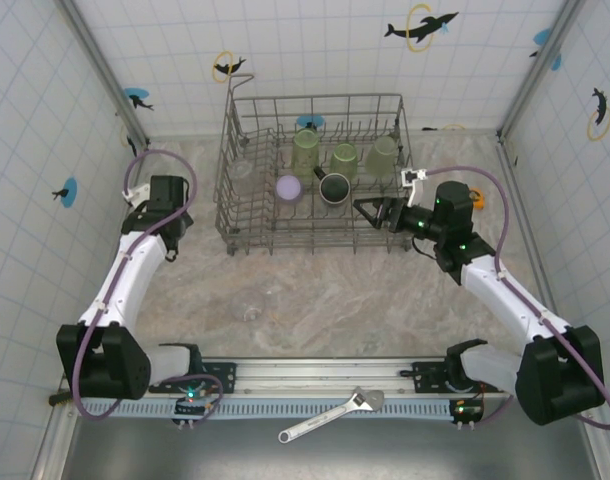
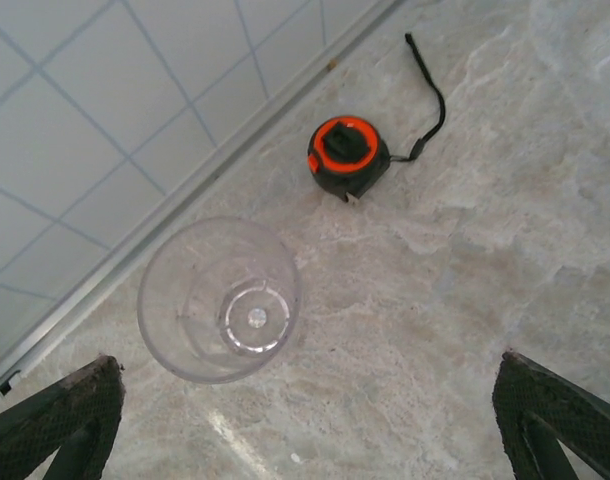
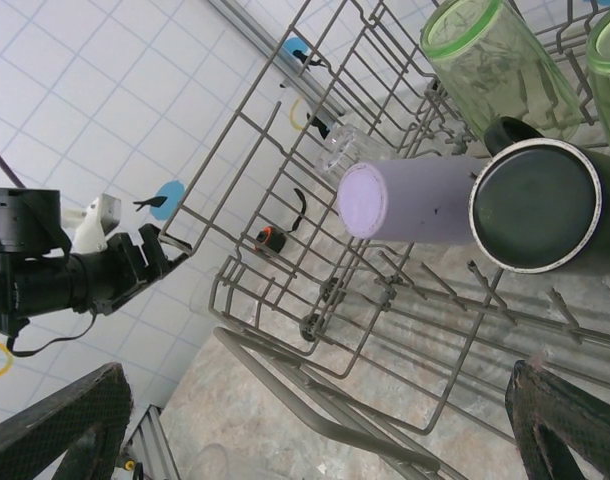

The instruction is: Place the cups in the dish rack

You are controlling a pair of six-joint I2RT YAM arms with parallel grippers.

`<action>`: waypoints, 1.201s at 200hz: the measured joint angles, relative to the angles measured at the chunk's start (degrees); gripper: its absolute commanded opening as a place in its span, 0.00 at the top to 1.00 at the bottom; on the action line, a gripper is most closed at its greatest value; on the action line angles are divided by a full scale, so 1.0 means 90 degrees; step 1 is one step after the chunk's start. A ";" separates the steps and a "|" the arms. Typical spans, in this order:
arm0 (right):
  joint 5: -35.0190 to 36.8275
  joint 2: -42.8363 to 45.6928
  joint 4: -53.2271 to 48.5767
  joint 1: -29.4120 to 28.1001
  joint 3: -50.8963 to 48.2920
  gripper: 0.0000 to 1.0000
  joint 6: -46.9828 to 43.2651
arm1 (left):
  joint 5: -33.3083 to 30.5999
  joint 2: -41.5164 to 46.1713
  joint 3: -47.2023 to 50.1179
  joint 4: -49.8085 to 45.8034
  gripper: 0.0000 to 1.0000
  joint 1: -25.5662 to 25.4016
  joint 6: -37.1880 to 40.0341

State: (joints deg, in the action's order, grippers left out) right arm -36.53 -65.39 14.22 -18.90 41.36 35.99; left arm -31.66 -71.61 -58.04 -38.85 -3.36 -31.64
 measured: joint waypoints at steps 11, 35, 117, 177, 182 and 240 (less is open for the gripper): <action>0.0002 0.0015 0.0002 -0.0024 -0.0005 0.01 0.0010 | 0.0073 0.0000 0.0090 0.0070 0.04 0.0087 0.0022; 0.0010 0.0019 0.0000 -0.0100 -0.0007 0.01 0.0051 | 0.0175 -0.0005 0.0287 0.0260 0.05 0.0240 0.0061; 0.0109 0.0017 -0.0007 -0.0333 -0.0007 0.01 0.0097 | 0.0510 -0.0369 0.0673 0.0763 0.09 0.0639 0.0202; 0.0204 -0.0007 -0.0066 -0.0408 -0.0007 0.01 0.0104 | 0.0665 -0.0634 0.0862 0.1139 0.16 0.0882 0.0202; 0.0206 -0.0015 -0.0070 -0.0408 -0.0007 0.01 0.0104 | 0.0678 -0.0663 0.0862 0.1161 0.17 0.0884 0.0204; 0.0236 -0.0148 -0.0097 -0.0457 -0.0007 0.01 0.0109 | 0.0782 -0.1095 0.0862 0.1542 0.31 0.0920 0.0279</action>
State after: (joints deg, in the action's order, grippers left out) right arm -34.41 -66.72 13.34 -23.00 41.30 36.97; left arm -24.62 -81.47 -50.28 -24.97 4.93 -29.12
